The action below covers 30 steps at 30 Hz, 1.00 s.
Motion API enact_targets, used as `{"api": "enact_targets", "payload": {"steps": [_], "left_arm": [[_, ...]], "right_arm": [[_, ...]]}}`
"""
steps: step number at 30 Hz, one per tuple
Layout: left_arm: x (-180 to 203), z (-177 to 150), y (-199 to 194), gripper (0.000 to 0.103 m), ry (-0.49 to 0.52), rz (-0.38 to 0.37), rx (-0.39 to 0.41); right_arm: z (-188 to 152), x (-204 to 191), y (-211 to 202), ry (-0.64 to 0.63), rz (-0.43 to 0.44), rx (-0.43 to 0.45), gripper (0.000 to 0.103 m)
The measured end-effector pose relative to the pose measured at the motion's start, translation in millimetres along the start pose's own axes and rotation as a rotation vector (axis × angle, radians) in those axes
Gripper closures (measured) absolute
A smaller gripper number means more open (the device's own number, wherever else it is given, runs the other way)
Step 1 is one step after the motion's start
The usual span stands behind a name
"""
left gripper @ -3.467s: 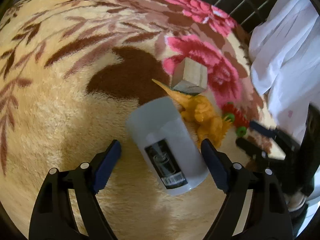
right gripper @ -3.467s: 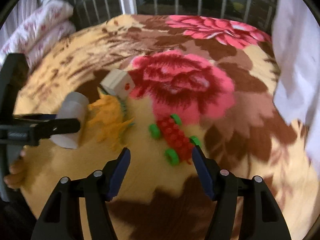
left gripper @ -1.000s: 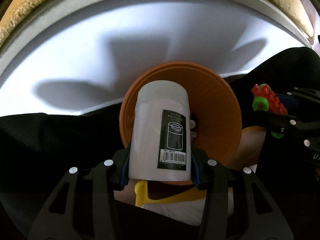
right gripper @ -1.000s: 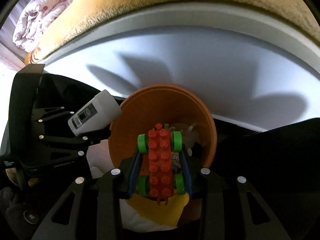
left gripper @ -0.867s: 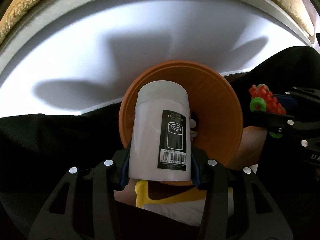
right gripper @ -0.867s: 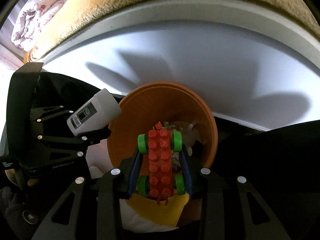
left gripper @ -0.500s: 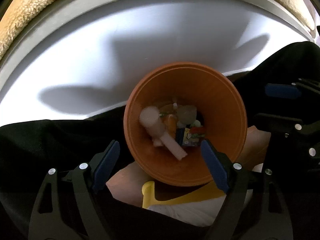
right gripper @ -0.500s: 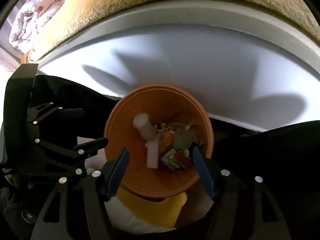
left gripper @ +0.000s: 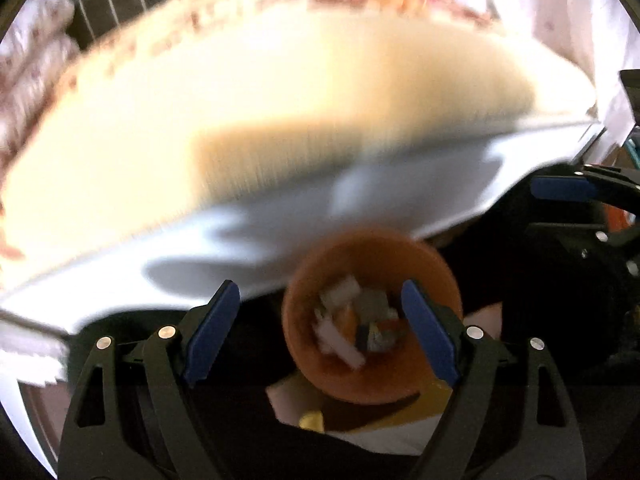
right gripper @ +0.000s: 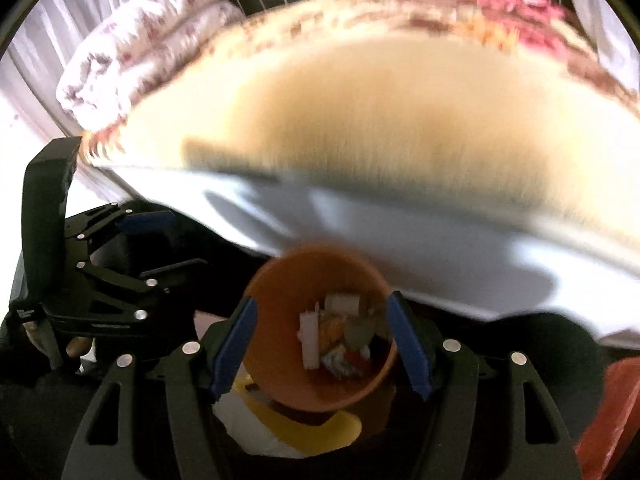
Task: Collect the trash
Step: 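Drop the white bottle and red toy car into the orange bin with both grippers, then grasp the yellow toy dinosaur with the right gripper and lift it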
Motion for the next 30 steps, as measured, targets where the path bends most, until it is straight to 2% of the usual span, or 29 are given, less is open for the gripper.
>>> {"api": "enact_targets", "payload": {"steps": [4,7,13,17,21,25,27,30], "left_arm": [[-12.0,36.9,-24.5,0.016,-0.015,-0.003,0.110],[-19.9,64.3,-23.1,0.015,-0.033,0.004,0.153],[-31.1,121.3,-13.9,0.015,-0.064,0.014,0.222],[-34.3,149.1,1.4,0.015,-0.096,-0.028,0.208],[-31.9,164.9,11.8,0.015,-0.098,-0.049,0.205],[-30.6,173.2,20.1,0.015,-0.092,-0.054,0.195],[-31.1,176.9,24.6,0.015,-0.093,-0.058,0.188],[-31.7,181.5,31.0,0.015,-0.102,-0.068,0.175]], "right_arm": [[38.8,8.2,-28.8,-0.014,0.001,0.076,0.036],[71.8,23.8,-38.0,-0.021,-0.051,0.137,0.035],[141.8,66.3,-27.8,-0.034,-0.141,0.194,0.034],[192.1,100.7,-6.2,-0.046,-0.204,0.172,0.033],[231.0,131.0,19.8,-0.084,-0.221,0.115,0.033],[254.0,144.3,43.5,-0.142,-0.204,0.057,0.032],[265.1,149.6,53.2,-0.160,-0.218,0.049,0.027],[276.6,156.6,63.1,-0.167,-0.215,0.035,0.029]]}}
Point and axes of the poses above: each gripper's, at about its wrist camera, not at the fingertips, and y roughly the way its jaws point, x to its right, z to its top, the point moved 1 cm from there along y, roughly the way its jaws point, and after that the axes turned 4 degrees about y, right-handed, at the moved point
